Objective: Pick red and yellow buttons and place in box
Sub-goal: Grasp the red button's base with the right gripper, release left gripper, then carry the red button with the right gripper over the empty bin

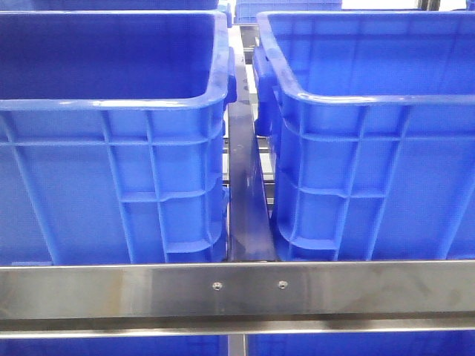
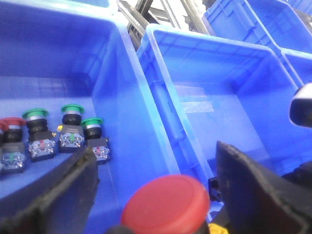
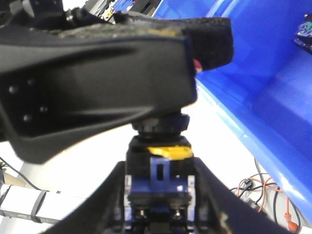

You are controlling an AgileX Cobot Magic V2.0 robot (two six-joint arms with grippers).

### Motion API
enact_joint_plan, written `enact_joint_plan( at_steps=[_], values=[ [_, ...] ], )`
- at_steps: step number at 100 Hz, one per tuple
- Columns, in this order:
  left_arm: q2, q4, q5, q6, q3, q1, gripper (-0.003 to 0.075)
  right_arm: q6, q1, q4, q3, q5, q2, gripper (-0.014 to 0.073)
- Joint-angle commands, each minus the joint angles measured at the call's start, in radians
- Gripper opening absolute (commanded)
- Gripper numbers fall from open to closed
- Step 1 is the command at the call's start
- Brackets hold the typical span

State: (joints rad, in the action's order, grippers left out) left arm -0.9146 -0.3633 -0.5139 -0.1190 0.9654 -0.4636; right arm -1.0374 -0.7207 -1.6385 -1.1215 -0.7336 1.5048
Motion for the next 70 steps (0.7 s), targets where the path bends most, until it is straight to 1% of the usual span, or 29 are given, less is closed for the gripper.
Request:
enact_joint_plan(
  at_steps=[1,21,42,60,70],
  values=[
    [0.018,0.014,0.081,0.007,0.028,-0.007,0.0477,-0.018,-0.001,-0.060,-0.038,-0.014,-0.040,0.0004],
    [0.073,0.124,0.071,0.007,0.028,-0.007,0.0477,-0.018,0.000,-0.060,-0.038,0.031,-0.040,0.0004],
    [0.148,0.265,-0.003,0.007,0.026,0.008,0.0477,-0.018,0.000,-0.060,-0.038,0.095,-0.040,0.0004],
    [0.217,0.363,-0.058,0.005,-0.011,0.085,0.0477,-0.018,0.000,-0.060,-0.038,0.097,-0.040,0.0004],
    [0.261,0.378,-0.076,0.005,-0.053,0.148,0.0477,-0.018,0.000,-0.060,-0.038,0.097,-0.040,0.0004]
  ],
)
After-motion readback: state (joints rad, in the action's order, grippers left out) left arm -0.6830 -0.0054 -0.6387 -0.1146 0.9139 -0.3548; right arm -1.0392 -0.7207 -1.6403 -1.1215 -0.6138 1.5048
